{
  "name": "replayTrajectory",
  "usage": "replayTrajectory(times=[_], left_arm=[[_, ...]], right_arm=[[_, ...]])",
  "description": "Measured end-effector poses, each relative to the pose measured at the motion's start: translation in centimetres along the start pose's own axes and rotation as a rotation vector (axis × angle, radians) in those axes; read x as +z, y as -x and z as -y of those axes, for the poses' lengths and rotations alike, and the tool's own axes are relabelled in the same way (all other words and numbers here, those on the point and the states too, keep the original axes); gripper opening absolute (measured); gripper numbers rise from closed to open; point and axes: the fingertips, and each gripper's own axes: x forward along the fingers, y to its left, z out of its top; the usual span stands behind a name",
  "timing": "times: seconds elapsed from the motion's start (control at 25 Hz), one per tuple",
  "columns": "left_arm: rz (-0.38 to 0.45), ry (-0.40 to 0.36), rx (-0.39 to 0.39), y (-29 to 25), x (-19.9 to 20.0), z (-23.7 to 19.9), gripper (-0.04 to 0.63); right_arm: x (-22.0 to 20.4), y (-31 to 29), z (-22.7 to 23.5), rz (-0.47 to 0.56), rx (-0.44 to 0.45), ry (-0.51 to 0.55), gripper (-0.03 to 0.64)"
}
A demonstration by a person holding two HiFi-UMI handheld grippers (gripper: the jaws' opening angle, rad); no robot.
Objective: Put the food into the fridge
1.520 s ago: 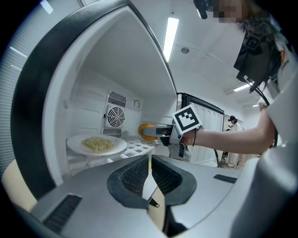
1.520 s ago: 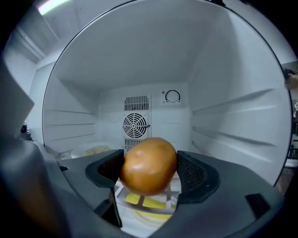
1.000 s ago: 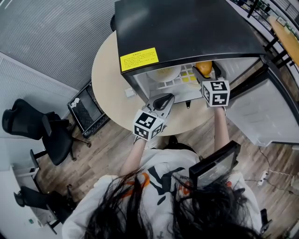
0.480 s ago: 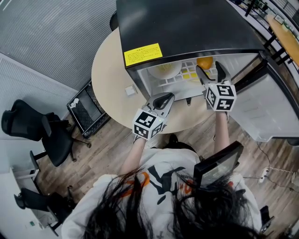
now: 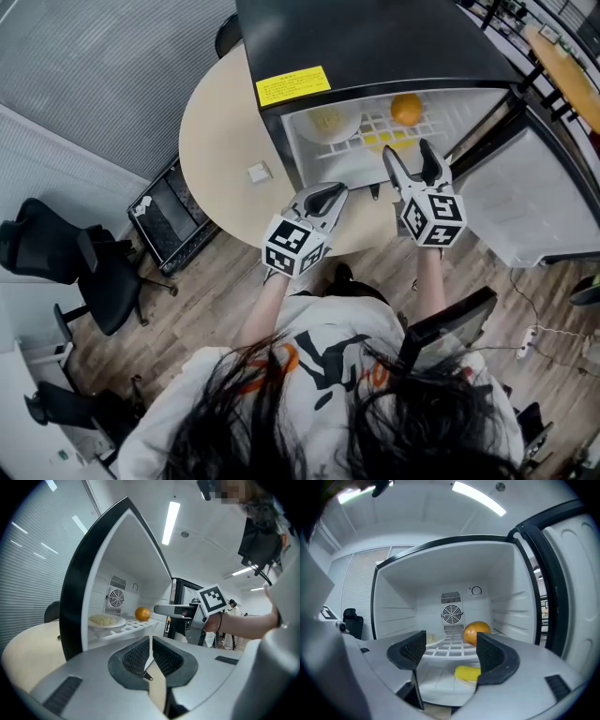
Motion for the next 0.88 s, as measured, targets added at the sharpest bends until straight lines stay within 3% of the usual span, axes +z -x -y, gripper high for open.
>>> replayTrajectory(times=[0.08, 0.16, 0.4, 0.88], left_arm=[[-0.001, -0.005, -0.01, 0.4, -0.2, 0.6, 0.012], [-0.001, -0.004, -0.016, 1.0, -0.4, 1.1, 0.012], [0.012, 0.002, -0.016, 3.4, -1.0, 2.0, 0.012], [0.019, 0.001, -0.037, 10.5, -3.0, 4.9, 0.012]], right_arm=[[-0.6, 1.1, -0.9, 0.009, -0.012, -0.03, 0.297], [-1.2, 2.0, -2.0, 0.017, -0.016, -0.069, 0.197], [-2.9, 4.3, -6.0, -0.007, 0.013, -0.102, 0.101], [-6.9, 10.1, -13.9, -0.054, 0.048, -0.163, 0.051]])
